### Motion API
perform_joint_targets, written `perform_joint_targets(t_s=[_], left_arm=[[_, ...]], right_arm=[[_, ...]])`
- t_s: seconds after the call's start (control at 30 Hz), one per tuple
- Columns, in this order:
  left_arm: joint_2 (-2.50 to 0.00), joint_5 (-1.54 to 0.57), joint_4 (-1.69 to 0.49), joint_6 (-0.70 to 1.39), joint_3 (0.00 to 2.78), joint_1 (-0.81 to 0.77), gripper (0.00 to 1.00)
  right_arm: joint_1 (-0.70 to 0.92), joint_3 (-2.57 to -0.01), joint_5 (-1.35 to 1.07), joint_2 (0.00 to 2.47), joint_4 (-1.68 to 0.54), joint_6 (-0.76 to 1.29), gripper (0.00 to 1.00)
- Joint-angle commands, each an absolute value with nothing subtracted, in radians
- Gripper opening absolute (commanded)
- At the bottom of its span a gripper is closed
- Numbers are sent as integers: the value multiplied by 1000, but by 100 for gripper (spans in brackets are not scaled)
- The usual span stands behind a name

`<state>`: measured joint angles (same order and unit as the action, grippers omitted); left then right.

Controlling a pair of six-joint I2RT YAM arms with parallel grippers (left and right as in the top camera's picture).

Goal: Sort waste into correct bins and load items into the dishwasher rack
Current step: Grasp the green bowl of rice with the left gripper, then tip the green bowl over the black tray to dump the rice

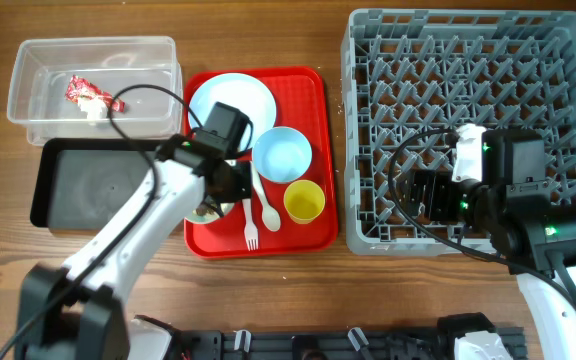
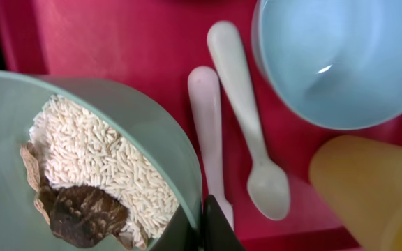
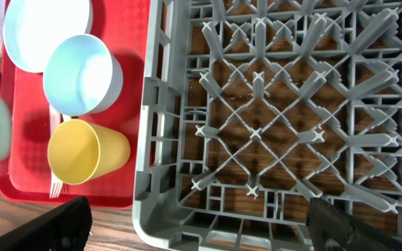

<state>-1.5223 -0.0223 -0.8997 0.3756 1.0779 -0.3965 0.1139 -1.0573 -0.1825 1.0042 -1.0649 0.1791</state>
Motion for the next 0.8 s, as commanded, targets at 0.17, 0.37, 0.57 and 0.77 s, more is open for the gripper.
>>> perform_joint_targets(t_s=[0.17,0.37,0.57,0.77], left_arm=[[-1401,-404,-929,105,1105,40,4],[-1549,-842,-940,-109,1104,385,4],[-1712,-1143,-953,-154,1104,549,4],[-1762,-1287,-986,-150,1104,664,4]], right_arm=[[111,-1069,-173,1005,-1067,184,100],[111,-1069,-173,1005,-1068,185,100],[111,-1069,-173,1005,-1068,185,100],[111,-1069,-173,1005,-1068,184,100]])
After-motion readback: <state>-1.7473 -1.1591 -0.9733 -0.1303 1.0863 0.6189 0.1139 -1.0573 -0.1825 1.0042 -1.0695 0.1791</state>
